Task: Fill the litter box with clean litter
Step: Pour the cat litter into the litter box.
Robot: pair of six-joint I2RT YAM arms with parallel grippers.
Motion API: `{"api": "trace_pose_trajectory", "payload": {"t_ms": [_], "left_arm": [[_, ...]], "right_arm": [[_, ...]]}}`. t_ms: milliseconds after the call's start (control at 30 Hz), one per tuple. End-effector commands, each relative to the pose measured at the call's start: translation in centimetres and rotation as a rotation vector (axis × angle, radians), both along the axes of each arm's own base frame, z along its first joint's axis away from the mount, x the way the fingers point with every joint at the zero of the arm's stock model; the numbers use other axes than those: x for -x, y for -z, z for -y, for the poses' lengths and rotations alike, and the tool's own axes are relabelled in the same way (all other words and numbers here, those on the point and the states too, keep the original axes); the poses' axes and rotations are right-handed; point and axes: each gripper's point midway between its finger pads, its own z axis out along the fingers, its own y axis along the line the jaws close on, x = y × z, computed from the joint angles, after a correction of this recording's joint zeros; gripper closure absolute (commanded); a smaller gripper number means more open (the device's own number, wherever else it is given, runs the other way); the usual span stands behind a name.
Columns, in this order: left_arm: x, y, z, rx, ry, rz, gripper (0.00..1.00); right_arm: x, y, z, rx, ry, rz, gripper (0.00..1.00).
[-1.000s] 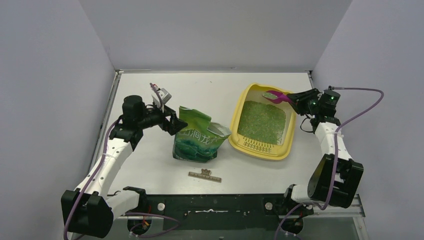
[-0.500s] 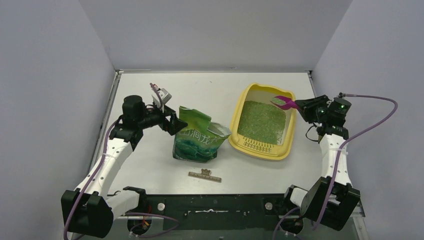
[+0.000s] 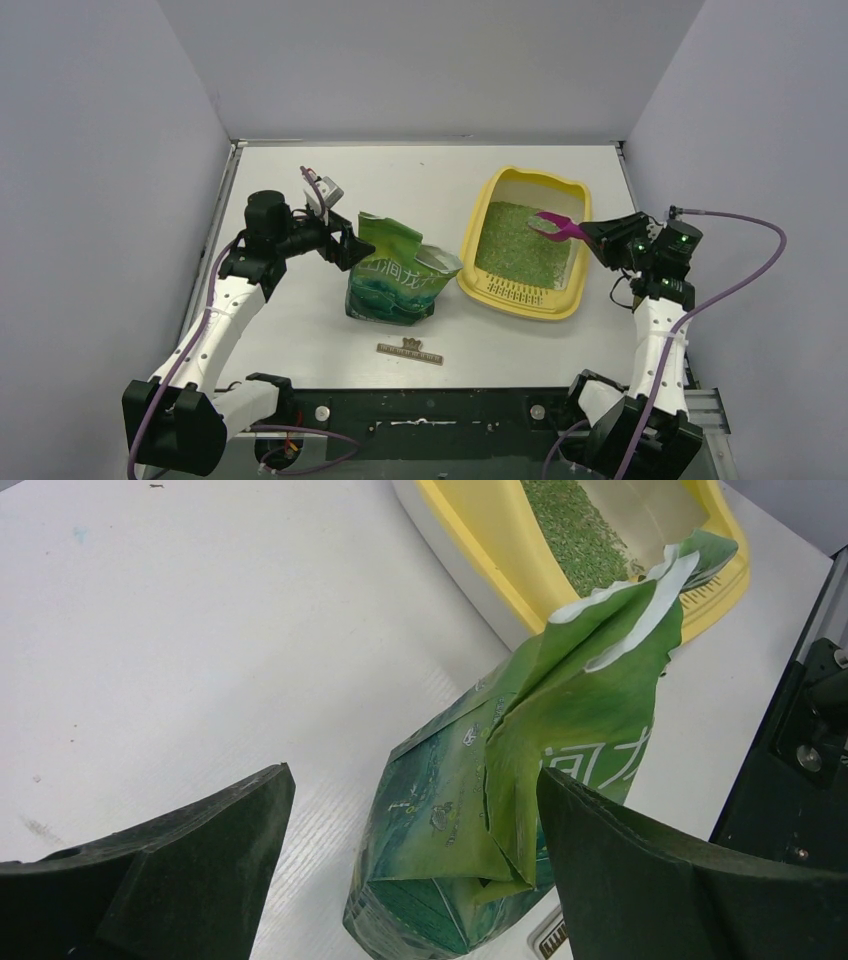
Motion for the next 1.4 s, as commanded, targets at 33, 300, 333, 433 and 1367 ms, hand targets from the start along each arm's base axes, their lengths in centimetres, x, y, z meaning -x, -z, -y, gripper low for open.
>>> {"api": "trace_pose_trajectory", "payload": {"t_ms": [33, 300, 333, 433, 1367], "left_arm": [[-0.4, -2.7, 0.0, 0.010, 0.011, 0.092, 0.10], [-0.3, -2.7, 0.1, 0.011, 0.023, 0.095, 0.10], [-0.3, -2.7, 0.1, 0.011, 0.023, 0.096, 0.10], [-0.2, -2.8, 0.1, 0.009, 0.024, 0.095, 0.10], [-0.3, -2.2, -0.4, -0.031, 0.001, 0.083, 0.09]], "right_arm": [[1.8, -2.0, -3.1, -0.065, -0.147, 0.084, 1.00], [4.9, 0.6, -5.3, -0.086, -0.253, 0.013, 1.00], [5.2, 0.9, -5.6, -0.089, -0.266, 0.006, 1.00], [6.0, 1.5, -6.0, -0.091, -0.292, -0.015, 1.00], [10.5, 1.0, -0.8, 0.325, -0.147, -0.263, 1.00]]}}
